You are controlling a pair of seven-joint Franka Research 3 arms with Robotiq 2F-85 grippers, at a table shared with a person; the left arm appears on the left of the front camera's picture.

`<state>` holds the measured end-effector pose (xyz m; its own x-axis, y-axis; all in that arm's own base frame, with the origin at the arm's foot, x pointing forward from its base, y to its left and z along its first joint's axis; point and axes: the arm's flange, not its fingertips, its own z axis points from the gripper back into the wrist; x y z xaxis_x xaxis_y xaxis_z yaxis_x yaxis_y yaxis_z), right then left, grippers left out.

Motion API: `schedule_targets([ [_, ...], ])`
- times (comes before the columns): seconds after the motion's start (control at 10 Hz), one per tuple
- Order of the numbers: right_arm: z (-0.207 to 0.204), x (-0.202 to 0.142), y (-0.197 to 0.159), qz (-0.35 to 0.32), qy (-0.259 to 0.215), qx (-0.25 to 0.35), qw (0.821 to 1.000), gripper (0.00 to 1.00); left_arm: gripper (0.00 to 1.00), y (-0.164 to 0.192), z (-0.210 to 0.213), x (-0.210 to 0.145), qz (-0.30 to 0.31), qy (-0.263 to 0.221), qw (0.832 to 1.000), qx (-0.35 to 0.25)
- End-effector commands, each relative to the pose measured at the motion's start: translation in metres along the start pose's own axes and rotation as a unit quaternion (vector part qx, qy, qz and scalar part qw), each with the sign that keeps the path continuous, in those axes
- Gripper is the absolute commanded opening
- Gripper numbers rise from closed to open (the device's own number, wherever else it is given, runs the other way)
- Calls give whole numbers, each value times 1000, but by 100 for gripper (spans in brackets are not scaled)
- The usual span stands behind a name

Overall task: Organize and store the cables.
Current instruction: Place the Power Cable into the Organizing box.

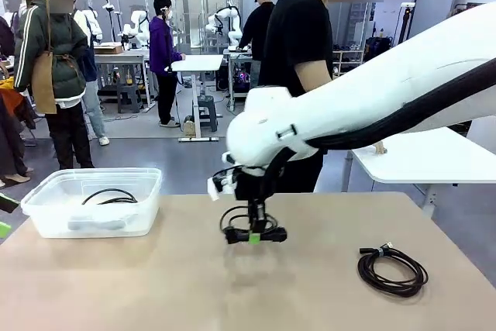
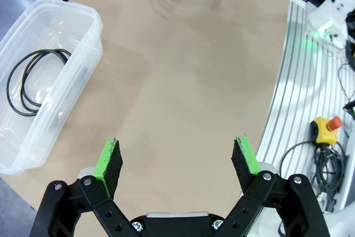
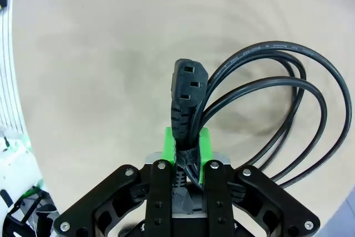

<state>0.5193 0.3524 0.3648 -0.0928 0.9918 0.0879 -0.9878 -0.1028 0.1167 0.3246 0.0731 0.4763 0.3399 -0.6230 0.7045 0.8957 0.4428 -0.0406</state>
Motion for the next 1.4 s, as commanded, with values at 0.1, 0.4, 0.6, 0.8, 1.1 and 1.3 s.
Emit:
schedule_targets([
  [0.1, -21, 29, -17, 3, 1, 9, 1000, 0, 100, -2, 1, 3, 8, -6, 1000, -1],
  [0.4, -44, 42, -21, -5, -6, 28, 1000, 0, 100, -2, 1, 3, 8, -6, 1000, -1],
  [0.6, -51, 45, -18, -23, -6, 18, 1000, 0, 100, -2, 1, 3, 8, -6, 1000, -1],
  [0.8, -52, 44, -12, -35, -10, 9, 999, 0, 100, -2, 1, 3, 8, -6, 1000, -1],
  [1.1, -43, 34, -3, -46, -33, 2, 998, 100, 100, -17, -1, 26, -20, 27, 999, -35],
  [1.3, -30, 13, 10, -68, -62, -19, 996, 100, 100, -19, -7, 53, -4, 43, 999, -31],
])
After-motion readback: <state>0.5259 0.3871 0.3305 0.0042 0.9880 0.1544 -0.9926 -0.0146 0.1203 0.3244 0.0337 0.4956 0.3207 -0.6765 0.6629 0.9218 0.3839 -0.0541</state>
